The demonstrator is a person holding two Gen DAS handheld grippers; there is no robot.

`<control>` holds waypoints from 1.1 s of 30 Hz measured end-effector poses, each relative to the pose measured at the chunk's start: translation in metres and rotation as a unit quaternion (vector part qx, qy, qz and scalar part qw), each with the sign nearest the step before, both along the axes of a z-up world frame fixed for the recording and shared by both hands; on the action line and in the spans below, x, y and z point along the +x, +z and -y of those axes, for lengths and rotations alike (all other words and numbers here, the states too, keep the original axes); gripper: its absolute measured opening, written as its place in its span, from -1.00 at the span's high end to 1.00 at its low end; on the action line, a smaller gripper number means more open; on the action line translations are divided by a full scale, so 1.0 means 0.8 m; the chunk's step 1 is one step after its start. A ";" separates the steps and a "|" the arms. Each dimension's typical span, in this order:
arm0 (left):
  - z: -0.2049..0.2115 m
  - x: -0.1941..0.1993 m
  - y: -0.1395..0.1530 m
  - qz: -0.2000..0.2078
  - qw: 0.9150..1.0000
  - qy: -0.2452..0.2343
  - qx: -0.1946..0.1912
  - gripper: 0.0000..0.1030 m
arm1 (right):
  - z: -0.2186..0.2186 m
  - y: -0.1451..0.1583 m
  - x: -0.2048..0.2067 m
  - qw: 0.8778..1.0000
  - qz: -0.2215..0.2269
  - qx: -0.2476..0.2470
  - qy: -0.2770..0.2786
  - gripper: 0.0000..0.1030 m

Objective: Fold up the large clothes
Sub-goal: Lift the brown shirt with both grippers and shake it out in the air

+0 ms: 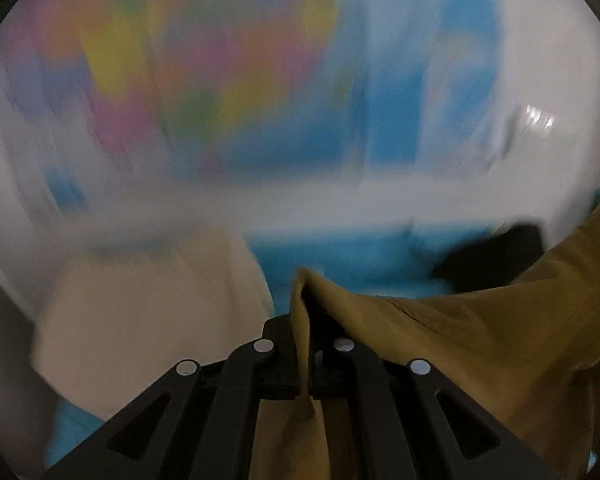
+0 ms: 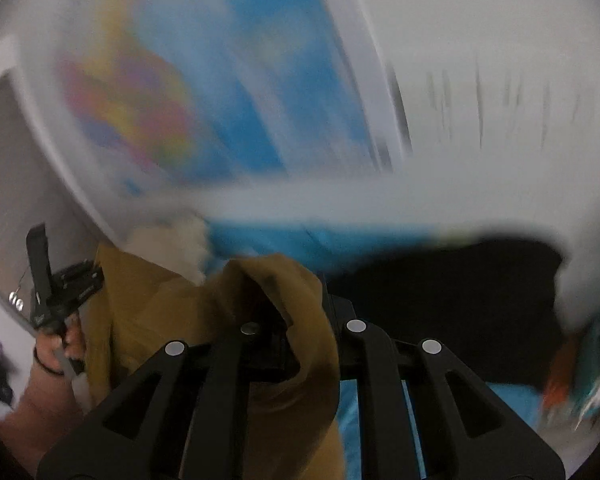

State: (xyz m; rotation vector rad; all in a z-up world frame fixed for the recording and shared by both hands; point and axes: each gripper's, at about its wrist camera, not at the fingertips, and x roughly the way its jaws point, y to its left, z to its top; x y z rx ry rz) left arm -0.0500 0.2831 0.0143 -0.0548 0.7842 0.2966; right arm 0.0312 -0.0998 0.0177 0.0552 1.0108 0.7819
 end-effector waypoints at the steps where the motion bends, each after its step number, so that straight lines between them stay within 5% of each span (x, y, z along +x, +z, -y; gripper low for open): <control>1: -0.010 0.023 -0.037 -0.034 0.999 0.004 -0.014 0.99 | -0.014 -0.045 0.020 0.999 -0.028 -0.030 -0.007 0.78; 3: -0.018 0.052 -0.081 -0.075 0.997 0.004 -0.021 0.99 | -0.030 -0.105 0.045 0.995 -0.043 -0.092 -0.023 0.77; 5: -0.030 0.066 -0.100 -0.103 0.994 0.004 -0.021 0.97 | -0.027 -0.123 0.058 0.992 -0.055 -0.107 -0.036 0.55; 8: -0.050 0.062 -0.091 -0.110 0.993 -0.005 -0.035 0.70 | -0.019 -0.089 0.035 0.990 -0.001 -0.140 -0.012 0.11; 9: -0.051 0.058 -0.082 -0.105 0.994 -0.018 -0.036 0.48 | -0.016 -0.069 0.025 0.987 0.034 -0.154 -0.010 -0.33; 10: -0.051 0.048 -0.071 -0.098 0.994 -0.033 -0.035 0.35 | -0.005 -0.051 0.010 0.987 0.059 -0.150 -0.006 -0.56; 11: -0.048 0.032 -0.056 -0.080 0.994 -0.057 -0.037 0.14 | 0.001 -0.037 0.003 0.986 0.076 -0.146 0.002 -0.56; 13: -0.042 0.003 -0.031 -0.048 0.992 -0.102 -0.053 0.03 | 0.013 -0.014 -0.023 0.985 0.110 -0.135 0.015 -0.54; 15: -0.034 -0.024 -0.015 -0.028 0.982 -0.164 -0.093 -0.11 | 0.014 -0.003 -0.055 0.988 0.103 -0.097 0.054 -0.57; 17: -0.014 -0.039 -0.011 -0.033 0.969 -0.214 -0.122 -0.21 | -0.006 -0.015 -0.083 0.989 0.079 -0.068 0.107 -0.53; 21: 0.032 -0.015 -0.065 -0.128 0.949 -0.238 -0.164 -0.26 | -0.057 -0.094 -0.067 0.990 -0.027 -0.071 0.117 -0.50; 23: 0.034 0.005 -0.096 -0.172 0.946 -0.208 -0.177 -0.22 | -0.067 -0.125 -0.045 0.991 -0.069 -0.059 0.102 -0.30; 25: 0.024 0.021 -0.116 -0.191 0.940 -0.190 -0.208 -0.12 | -0.066 -0.139 -0.026 0.991 -0.095 -0.037 0.084 0.28; 26: 0.015 0.030 -0.124 -0.193 0.938 -0.176 -0.226 0.23 | -0.064 -0.141 -0.017 0.990 -0.110 -0.018 0.082 0.56; 28: 0.006 0.041 -0.117 -0.180 0.935 -0.180 -0.248 0.58 | -0.059 -0.122 -0.012 0.991 -0.104 0.022 0.083 0.94; 31: -0.009 0.062 -0.085 -0.134 0.938 -0.180 -0.263 0.81 | -0.057 -0.066 0.004 0.993 -0.063 0.076 0.068 0.94; 33: -0.016 0.075 -0.040 -0.090 0.950 -0.176 -0.243 0.84 | -0.061 -0.040 0.018 0.994 -0.041 0.087 0.055 0.94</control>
